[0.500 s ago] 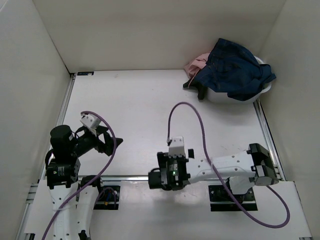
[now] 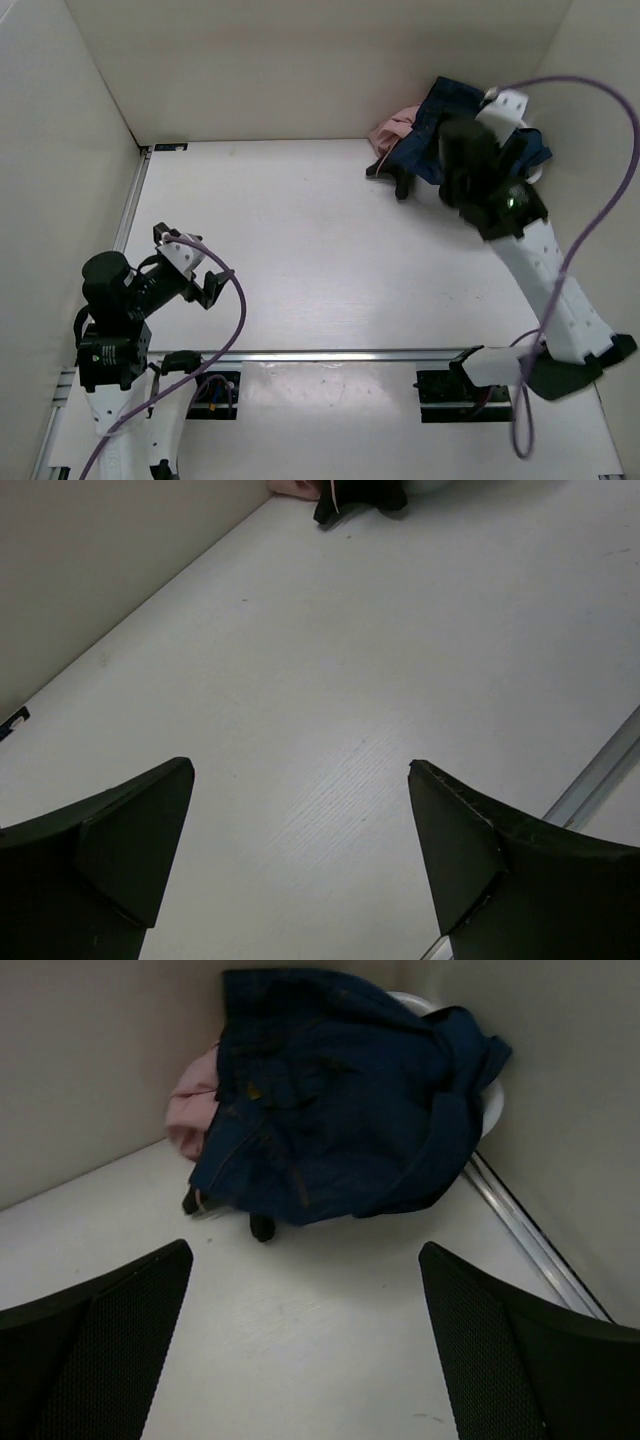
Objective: Fold and stack the trousers
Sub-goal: Grab the trousers from the pile
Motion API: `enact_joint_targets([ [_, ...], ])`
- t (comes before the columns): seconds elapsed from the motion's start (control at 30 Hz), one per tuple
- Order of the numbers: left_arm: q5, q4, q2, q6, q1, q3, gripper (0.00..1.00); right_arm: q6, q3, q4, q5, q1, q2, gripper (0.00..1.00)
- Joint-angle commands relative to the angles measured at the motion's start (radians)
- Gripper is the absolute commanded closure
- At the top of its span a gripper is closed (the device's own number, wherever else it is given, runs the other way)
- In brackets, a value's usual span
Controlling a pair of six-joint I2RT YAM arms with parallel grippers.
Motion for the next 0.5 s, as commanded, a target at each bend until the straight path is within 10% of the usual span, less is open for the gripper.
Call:
enact_joint_targets([
  [0.0, -0.027, -0.036, 0.075, 0.049, -0.006, 0.021, 0.00, -0.177, 0.235, -0.004, -0.264, -0.237, 0.279, 0.01],
  [0.17, -0.027, -0.036, 0.191, 0.039, -0.006, 0.030, 0.00, -0.121, 0.846, -0.307, -0.271, -0.463, 0.767, 0.01],
  [0.47, -0.009, -0.036, 0.292, 0.049, -0.006, 0.030, 0.00, -0.070, 0.671, -0.197, -0.495, -0.664, 0.875, 0.01],
])
